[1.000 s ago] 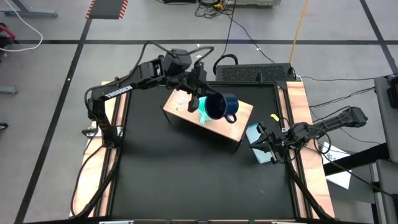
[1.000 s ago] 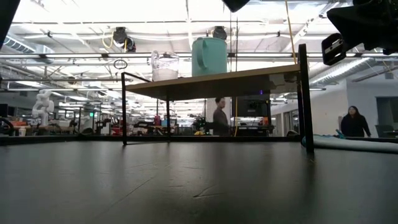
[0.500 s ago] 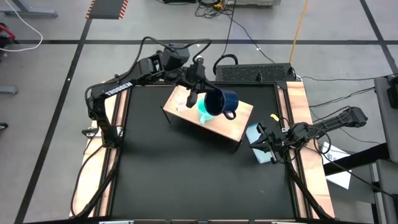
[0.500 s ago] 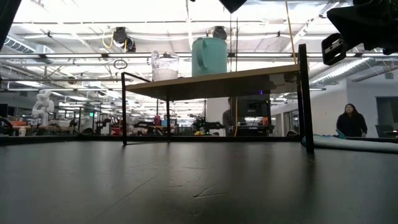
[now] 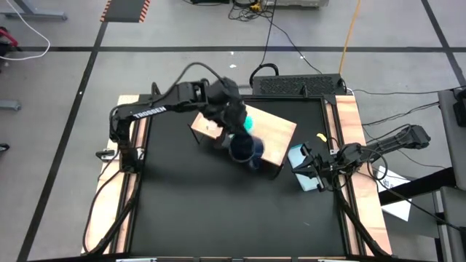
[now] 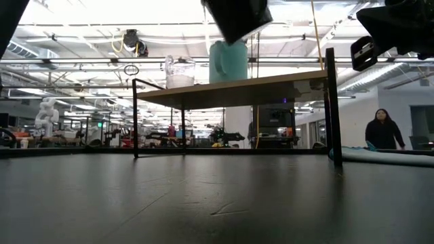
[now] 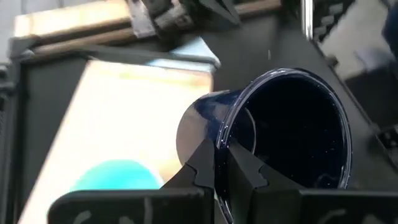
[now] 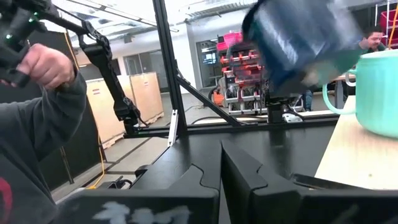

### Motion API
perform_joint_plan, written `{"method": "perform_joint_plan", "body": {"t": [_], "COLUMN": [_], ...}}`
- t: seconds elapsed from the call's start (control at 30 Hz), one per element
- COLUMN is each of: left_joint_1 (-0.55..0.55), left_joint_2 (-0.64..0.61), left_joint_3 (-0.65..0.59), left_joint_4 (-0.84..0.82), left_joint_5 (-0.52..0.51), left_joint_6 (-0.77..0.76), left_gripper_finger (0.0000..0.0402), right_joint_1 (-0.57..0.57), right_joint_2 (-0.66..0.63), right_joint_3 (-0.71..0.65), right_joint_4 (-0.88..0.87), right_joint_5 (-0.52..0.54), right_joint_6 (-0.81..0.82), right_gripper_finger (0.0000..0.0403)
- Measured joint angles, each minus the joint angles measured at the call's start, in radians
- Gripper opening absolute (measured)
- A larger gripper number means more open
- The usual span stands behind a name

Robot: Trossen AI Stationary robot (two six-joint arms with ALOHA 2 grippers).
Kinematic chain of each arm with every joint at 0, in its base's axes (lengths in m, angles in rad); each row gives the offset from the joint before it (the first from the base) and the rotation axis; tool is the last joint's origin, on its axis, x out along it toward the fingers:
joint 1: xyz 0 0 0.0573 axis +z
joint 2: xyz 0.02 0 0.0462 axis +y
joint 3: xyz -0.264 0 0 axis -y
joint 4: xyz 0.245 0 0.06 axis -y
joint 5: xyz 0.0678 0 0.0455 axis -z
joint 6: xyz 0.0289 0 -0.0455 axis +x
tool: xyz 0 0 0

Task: Stack small to large cups/mugs on shelf
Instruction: Put the dark blue mug on the shelf

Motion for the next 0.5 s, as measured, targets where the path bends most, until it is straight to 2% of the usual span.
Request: {"method": "perform_joint_plan", "body": {"t": [0.23, 0.5], "left_joint_1": [-0.098, -0.166], "left_joint_2": [0.052, 0.15], "left_joint_3": [0.0, 0.0], "left_joint_4": [-0.042, -0.09], "left_joint_5": [-0.018, 0.017], "left_joint_6": [0.029, 0.074], "left_gripper_finger": [0.0016, 0.0016], "right_joint_1": [0.0, 0.0], "right_joint_2": [0.0, 0.004], "right_joint_3": [0.0, 0.0], "right_joint_4": [-0.003, -0.003], "right_joint_5": [0.0, 0.0], "right_joint_6": [0.0, 0.0], "right_gripper_finger": [0.0, 0.0]}}
